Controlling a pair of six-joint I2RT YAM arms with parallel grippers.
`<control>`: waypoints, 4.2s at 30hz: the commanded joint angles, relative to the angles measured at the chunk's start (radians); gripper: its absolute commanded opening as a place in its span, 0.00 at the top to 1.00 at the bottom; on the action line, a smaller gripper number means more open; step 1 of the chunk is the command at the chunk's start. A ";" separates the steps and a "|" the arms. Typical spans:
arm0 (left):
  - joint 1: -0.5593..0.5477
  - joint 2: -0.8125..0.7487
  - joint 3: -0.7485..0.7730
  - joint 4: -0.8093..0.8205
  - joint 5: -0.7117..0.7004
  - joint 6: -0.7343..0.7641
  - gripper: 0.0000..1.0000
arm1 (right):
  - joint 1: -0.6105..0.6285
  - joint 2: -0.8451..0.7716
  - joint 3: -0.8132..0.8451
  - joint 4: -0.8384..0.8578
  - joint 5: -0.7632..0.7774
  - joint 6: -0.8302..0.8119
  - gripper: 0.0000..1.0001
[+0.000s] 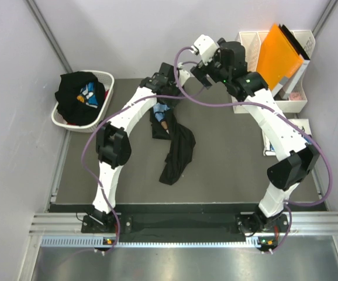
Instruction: Fold and stack the t-shirts
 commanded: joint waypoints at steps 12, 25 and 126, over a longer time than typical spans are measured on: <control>-0.003 0.132 0.044 -0.229 0.217 -0.109 0.15 | -0.197 -0.045 -0.024 0.123 0.057 0.017 0.00; -0.002 0.240 0.065 -0.230 0.262 -0.100 0.57 | -0.237 -0.085 -0.044 0.112 0.030 0.027 0.00; 0.058 -0.572 -0.630 -0.046 0.016 0.308 0.07 | -0.255 0.549 0.164 -0.393 -0.540 0.127 1.00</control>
